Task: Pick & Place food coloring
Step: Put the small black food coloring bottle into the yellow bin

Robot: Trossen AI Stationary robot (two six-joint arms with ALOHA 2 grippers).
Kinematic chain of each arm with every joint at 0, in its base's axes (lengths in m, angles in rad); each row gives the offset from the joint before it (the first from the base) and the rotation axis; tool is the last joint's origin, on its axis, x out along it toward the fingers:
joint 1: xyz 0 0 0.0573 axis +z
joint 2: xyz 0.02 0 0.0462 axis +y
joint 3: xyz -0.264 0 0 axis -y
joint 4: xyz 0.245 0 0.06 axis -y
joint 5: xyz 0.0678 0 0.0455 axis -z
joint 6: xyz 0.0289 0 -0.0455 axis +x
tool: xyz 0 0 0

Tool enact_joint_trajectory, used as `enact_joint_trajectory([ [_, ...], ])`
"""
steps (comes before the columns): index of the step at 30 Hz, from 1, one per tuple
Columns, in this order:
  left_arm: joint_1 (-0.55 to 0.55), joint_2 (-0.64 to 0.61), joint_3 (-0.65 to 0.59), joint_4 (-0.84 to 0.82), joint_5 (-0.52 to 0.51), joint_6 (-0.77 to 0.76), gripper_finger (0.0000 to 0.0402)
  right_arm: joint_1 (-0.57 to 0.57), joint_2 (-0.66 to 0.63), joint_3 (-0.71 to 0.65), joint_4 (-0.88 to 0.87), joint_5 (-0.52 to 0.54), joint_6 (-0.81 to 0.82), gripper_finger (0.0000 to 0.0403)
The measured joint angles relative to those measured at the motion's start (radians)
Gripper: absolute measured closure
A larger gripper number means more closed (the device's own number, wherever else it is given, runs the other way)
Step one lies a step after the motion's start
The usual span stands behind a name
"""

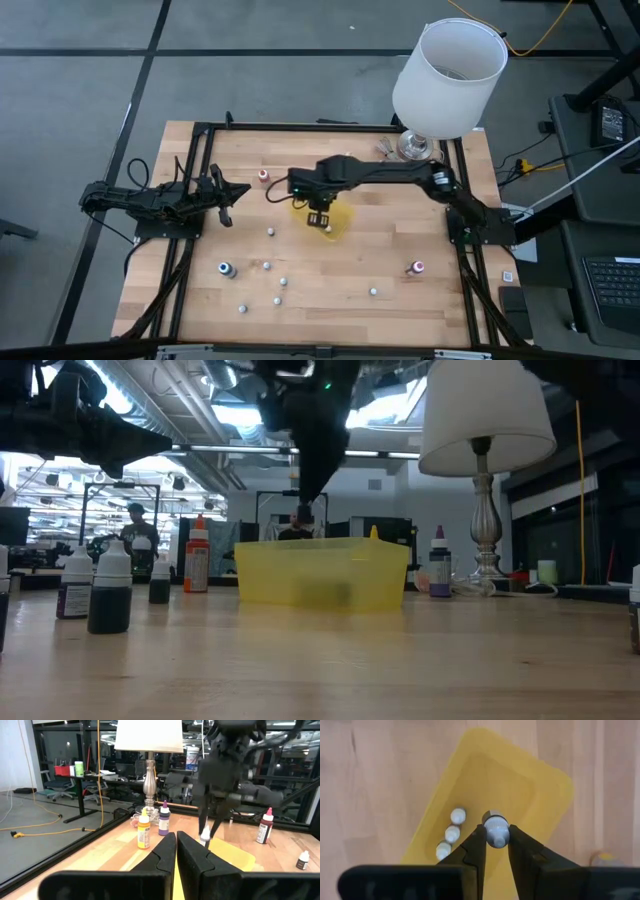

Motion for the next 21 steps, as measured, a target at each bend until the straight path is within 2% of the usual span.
enact_joint_trajectory([
  [4,0.000,0.000,0.000,0.000,0.000,0.000,0.0393,-0.004,0.066,0.049,-0.001,-0.010,-0.032,0.0333],
  [11,0.000,0.000,0.000,0.000,0.000,0.000,0.0389,0.001,0.131,0.059,-0.003,-0.032,-0.032,0.0330],
  [21,0.000,0.000,0.000,0.000,0.000,0.000,0.0393,0.023,0.151,0.042,-0.008,-0.032,-0.020,0.0334],
])
